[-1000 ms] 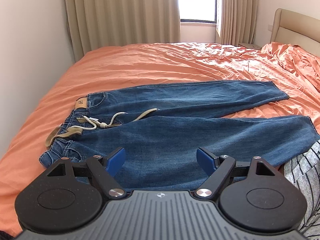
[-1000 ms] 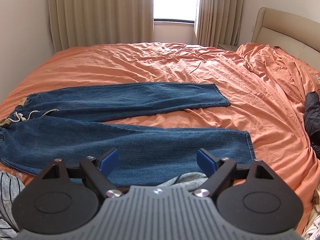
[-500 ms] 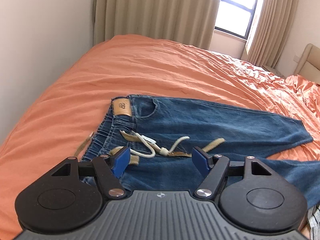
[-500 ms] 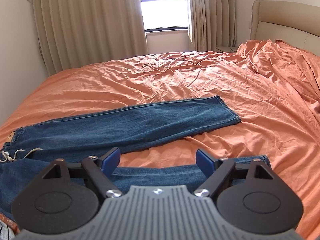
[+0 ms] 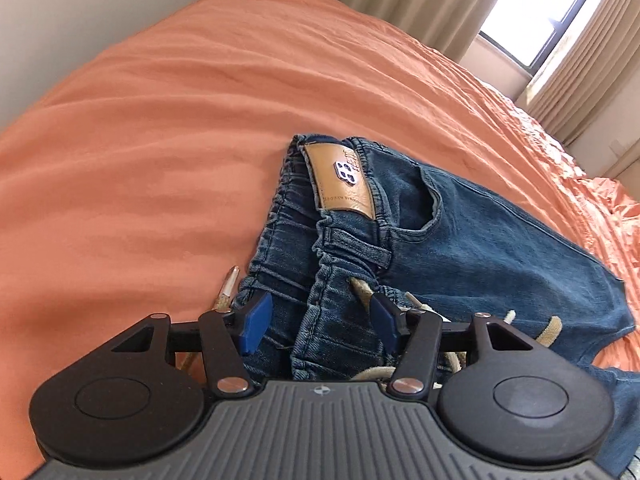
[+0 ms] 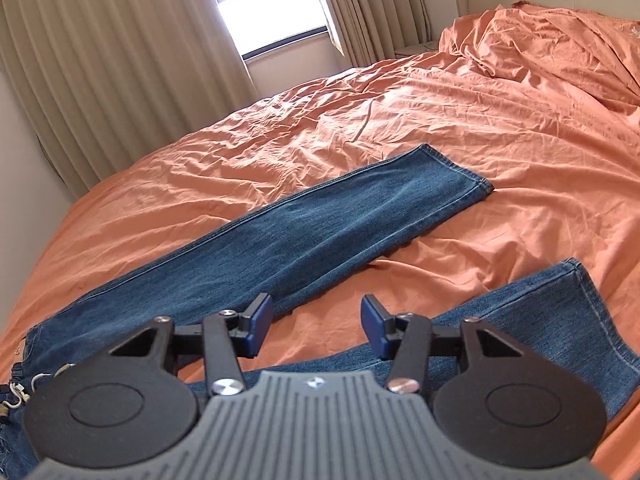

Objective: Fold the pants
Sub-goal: 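Lower the left gripper onto the jeans waistband and close on it, then lift the waistband with the left gripper while the right gripper grasps a leg hem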

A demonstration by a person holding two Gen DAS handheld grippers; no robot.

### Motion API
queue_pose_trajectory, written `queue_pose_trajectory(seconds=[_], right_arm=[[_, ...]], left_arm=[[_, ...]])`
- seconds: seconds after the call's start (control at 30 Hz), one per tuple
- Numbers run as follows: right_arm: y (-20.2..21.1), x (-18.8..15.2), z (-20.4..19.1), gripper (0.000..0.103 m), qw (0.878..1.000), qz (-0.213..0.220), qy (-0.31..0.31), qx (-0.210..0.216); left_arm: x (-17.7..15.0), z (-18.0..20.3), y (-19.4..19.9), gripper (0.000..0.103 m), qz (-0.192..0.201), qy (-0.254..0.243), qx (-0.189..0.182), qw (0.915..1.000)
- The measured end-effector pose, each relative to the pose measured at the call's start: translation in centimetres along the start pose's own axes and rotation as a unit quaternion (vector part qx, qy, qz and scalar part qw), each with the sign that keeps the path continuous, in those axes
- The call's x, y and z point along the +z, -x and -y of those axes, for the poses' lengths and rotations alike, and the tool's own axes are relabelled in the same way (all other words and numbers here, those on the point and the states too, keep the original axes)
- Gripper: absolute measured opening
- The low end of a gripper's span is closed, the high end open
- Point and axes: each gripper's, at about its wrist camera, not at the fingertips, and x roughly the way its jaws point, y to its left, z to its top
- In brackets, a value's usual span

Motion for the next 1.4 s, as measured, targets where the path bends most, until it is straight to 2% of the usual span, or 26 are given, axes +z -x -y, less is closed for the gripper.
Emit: queue_pose_trajectory(seconds=[0.1,0.13,0.17,0.23,0.33,0.37,0.4,0.43,0.5,0.53,0.6,0.67,0.77,0.8,0.83,0.87,0.9,0.93,1.0,1.07,1.13,1.27,1.33,1.4], right_arm=[[-0.4,0.1,-0.2,0.047,1.0,0.0,-0.006,0.002],[-0.5,0.1,-0.3,0.047,1.0,0.0,-0.006,0.001],[-0.7,0.2,-0.4,0.047,1.0,-0.002,-0.005,-0.001],[-1.0,0.2,-0.8,0.048,1.0,-0.008,-0.001,-0.007],[-1.0,0.2,-1.1,0.047,1.0,-0.011,0.01,-0.011],[-1.0,0.1,-1.2,0.047,1.0,-0.01,0.011,-0.012],[-0.9,0.1,-1.2,0.047,1.0,-0.009,0.011,-0.013],[-0.8,0.1,-1.2,0.047,1.0,-0.007,0.01,-0.014],[-0.7,0.2,-1.1,0.047,1.0,-0.006,0.01,-0.015],[-0.6,0.2,-1.0,0.048,1.0,-0.005,0.009,-0.015],[-0.2,0.1,-0.7,0.048,1.0,-0.001,0.006,-0.015],[-0.1,0.1,-0.5,0.048,1.0,0.001,0.0,-0.013],[-0.2,0.1,-0.3,0.048,1.0,0.001,-0.003,-0.01],[-0.1,0.0,-0.2,0.048,1.0,0.001,-0.003,-0.007],[-0.1,0.0,-0.1,0.048,1.0,0.001,-0.004,-0.005],[0.0,0.0,-0.1,0.047,1.0,0.001,-0.005,-0.003],[0.0,-0.1,0.1,0.048,1.0,0.001,-0.007,-0.001],[0.1,-0.1,0.3,0.048,1.0,0.001,-0.009,0.003],[0.2,-0.1,0.6,0.048,1.0,0.002,-0.015,0.005],[0.2,-0.1,0.7,0.048,1.0,0.001,-0.018,0.01],[0.0,-0.1,0.5,0.051,1.0,-0.006,-0.012,0.008],[0.2,-0.1,-0.2,0.052,1.0,-0.018,0.016,0.01],[0.9,-0.1,-0.2,0.052,0.999,-0.019,0.027,0.018],[1.8,-0.1,0.1,0.051,0.999,-0.021,0.032,0.028]], left_arm=[[0.0,-1.4,-0.3,0.066,-0.001,0.011,-0.05,0.9987],[0.1,-1.6,-0.4,0.06,-0.001,0.021,-0.063,0.9978],[0.1,-1.6,-0.4,0.044,0.002,0.024,-0.073,0.9971],[0.1,-1.0,-0.1,0.022,0.011,0.016,-0.071,0.9973],[0.1,-0.4,-0.2,0.017,0.012,0.017,-0.084,0.9962],[0.0,-0.1,-0.1,0.014,0.012,0.013,-0.077,0.9968],[0.2,0.7,-0.1,0.007,0.019,0.003,-0.045,0.9988],[0.3,1.5,0.1,0.007,0.03,-0.006,-0.01,0.9995],[0.4,3.4,1.7,0.006,0.066,-0.024,0.018,0.9974],[0.3,4.6,2.9,0.006,0.09,-0.039,0.032,0.9947],[0.5,6.2,4.4,0.006,0.114,-0.068,0.068,0.9888],[0.7,6.6,4.2,0.005,0.108,-0.086,0.106,0.9847],[0.5,5.8,0.8,0.001,0.064,-0.095,0.164,0.9797],[0.3,5.4,-0.6,0.0,0.056,-0.093,0.196,0.9745],[0.0,5.2,-1.9,0.0,0.055,-0.103,0.255,0.9599],[-0.1,4.4,-2.9,0.0,0.046,-0.102,0.273,0.9556],[-0.1,3.1,-3.6,0.0,0.031,-0.075,0.259,0.9625],[-0.2,2.3,-3.3,0.0,0.041,-0.054,0.244,0.9675],[0.1,1.7,-1.9,0.0,0.062,-0.02,0.239,0.9689],[0.5,1.9,-0.3,0.0,0.063,-0.022,0.228,0.9714],[0.7,2.9,1.5,0.0,0.061,-0.048,0.216,0.9733],[-0.1,6.5,4.7,0.006,0.053,-0.114,0.172,0.9771],[-1.0,9.3,5.4,0.01,0.034,-0.163,0.156,0.9737],[-2.3,11.4,6.3,0.012,0.011,-0.217,0.142,0.9658]])
